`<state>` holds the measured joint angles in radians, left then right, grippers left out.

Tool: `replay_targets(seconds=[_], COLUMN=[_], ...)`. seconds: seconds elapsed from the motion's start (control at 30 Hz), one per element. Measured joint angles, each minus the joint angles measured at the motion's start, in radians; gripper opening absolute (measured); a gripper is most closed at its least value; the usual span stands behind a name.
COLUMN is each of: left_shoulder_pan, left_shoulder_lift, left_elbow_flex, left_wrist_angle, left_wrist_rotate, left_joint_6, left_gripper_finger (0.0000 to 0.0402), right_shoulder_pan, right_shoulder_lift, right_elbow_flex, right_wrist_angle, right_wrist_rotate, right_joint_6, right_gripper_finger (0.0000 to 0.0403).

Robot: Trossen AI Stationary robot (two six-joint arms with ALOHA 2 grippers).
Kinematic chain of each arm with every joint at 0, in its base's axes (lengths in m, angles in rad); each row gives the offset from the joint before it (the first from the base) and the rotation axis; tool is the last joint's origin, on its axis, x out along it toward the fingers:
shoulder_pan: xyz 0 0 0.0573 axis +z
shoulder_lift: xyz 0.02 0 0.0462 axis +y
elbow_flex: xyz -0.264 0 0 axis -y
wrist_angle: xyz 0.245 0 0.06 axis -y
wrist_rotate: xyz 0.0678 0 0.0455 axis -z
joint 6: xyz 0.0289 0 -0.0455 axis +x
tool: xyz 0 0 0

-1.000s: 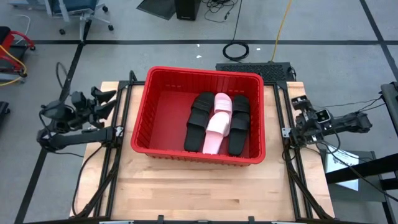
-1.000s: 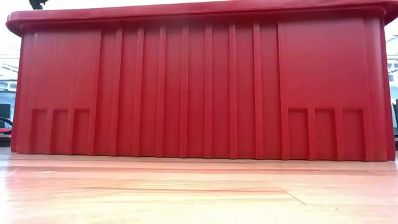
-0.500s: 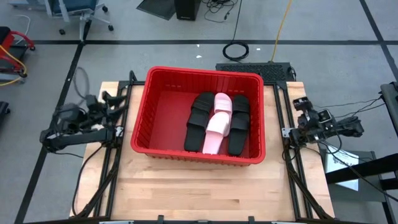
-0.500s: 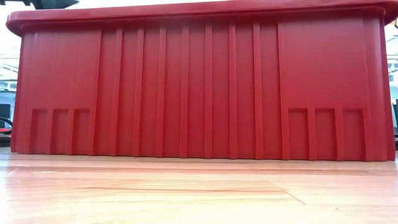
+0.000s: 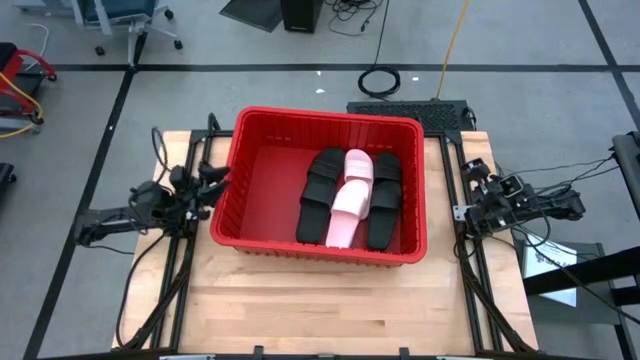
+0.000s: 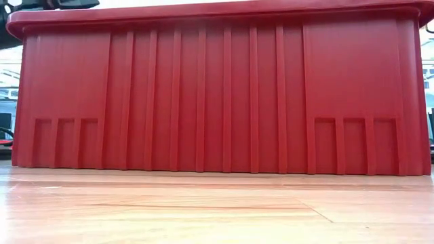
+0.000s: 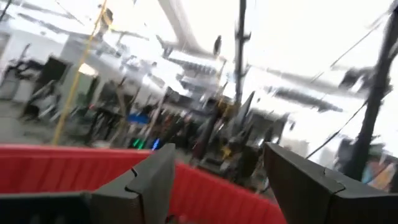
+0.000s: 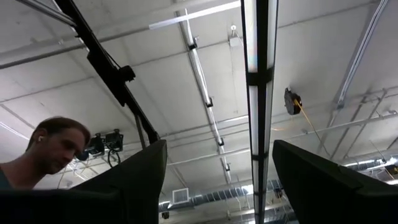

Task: Pick and place slides into bin
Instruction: Return to Home Position

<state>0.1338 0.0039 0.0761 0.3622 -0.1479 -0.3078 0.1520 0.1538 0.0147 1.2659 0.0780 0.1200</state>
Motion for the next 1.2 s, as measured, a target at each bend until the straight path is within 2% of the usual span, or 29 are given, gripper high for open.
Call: replay_targets(seconds=[0.07,0.3,0.57,0.63,0.87,1.03,1.2], left_shoulder_pan=[0.0,0.0,-0.001,-0.001,0.0,0.0,0.0], left_shoulder_lift=[0.0,0.001,0.001,0.001,0.001,0.002,0.003], left_elbow_flex=[-0.058,-0.048,-0.051,-0.051,-0.053,-0.056,-0.059], left_wrist_angle=[0.085,-0.089,-0.099,-0.099,-0.096,-0.051,-0.015], left_wrist_rotate=[0.019,0.069,0.103,0.103,0.104,0.098,0.095], left_joint_6=[-0.023,-0.032,0.087,0.083,0.069,0.089,0.089], left_gripper_finger=[0.0241,0.0241,0.0241,0.0241,0.0241,0.0241,0.0241], right_shoulder_pan=[0.0,0.0,0.0,0.0,0.0,0.0,0.001], right_shoulder_lift=[0.0,0.0,0.001,0.001,0.001,-0.001,0.003], right_elbow_flex=[0.0,0.0,0.0,0.0,0.0,0.0,0.0], right_wrist_angle=[-0.011,-0.193,-0.459,-0.545,-0.775,-0.833,-0.817], right_wrist_rotate=[0.0,0.0,0.0,0.0,-0.001,0.0,-0.002], right_joint_6=[-0.001,0.019,-0.018,-0.057,-0.015,0.002,-0.13], right_gripper_finger=[0.0281,0.0281,0.0281,0.0281,0.0281,0.0281,0.0281])
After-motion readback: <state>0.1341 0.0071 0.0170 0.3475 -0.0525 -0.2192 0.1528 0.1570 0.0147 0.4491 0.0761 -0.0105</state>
